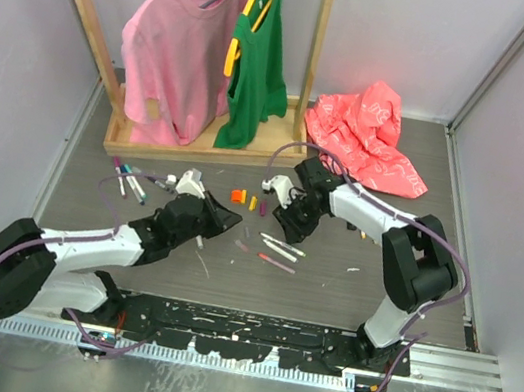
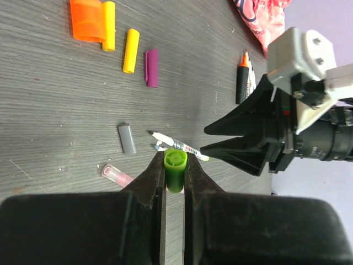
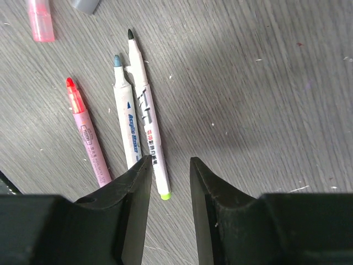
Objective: Open the pen caps
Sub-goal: Place the pen at the center of the board.
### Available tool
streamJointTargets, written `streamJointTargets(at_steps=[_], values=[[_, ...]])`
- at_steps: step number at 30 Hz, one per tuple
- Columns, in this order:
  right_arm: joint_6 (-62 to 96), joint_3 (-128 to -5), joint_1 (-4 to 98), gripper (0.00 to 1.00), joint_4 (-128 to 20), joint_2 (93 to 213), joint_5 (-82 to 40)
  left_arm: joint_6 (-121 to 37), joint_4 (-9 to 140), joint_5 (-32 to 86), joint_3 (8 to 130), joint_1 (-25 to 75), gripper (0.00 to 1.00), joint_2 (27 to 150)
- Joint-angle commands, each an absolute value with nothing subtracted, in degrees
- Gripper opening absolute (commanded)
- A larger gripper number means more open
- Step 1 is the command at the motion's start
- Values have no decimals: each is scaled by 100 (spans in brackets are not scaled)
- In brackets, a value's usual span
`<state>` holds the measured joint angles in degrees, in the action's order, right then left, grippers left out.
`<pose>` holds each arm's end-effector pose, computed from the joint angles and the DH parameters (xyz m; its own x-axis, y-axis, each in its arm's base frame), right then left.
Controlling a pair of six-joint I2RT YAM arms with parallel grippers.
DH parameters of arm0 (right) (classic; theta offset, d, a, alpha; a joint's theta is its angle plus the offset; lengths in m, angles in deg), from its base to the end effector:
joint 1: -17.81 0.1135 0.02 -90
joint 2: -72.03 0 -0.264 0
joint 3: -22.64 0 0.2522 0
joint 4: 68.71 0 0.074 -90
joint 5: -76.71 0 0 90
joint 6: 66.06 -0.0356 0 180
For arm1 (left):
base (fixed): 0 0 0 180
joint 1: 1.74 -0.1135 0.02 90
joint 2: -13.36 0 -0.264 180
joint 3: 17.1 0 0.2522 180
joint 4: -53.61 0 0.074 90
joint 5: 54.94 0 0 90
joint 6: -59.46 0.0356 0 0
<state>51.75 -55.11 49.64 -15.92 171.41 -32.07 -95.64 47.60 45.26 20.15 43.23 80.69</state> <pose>0.2713 0.1819 0.1773 -0.4566 -0.8033 -0.3822 -0.8884 0.4341 0.1490 0.1714 -0.1624 0.1862 -0.6486 -0.6139 -0.4499 -0.0170 0.6027 -0.7978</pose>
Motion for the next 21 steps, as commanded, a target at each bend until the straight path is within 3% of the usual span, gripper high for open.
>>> streamJointTargets(at_steps=[1,7,15,21], values=[[5236,-5615,4895,40,-1671,16739,-3438,-9488,4664,4667,2407,4417,0,8338],[5230,-5620,4769,40,-1670,16542,-3633,-9552,5056,4951,2796,4546,0,8567],[5189,-5575,4370,42,-1756,16020,-3835,-10402,6772,5865,3702,4821,0,9322],[5108,-5533,4109,42,-1868,15764,-3786,-10665,6958,5834,4129,4901,0,9920]])
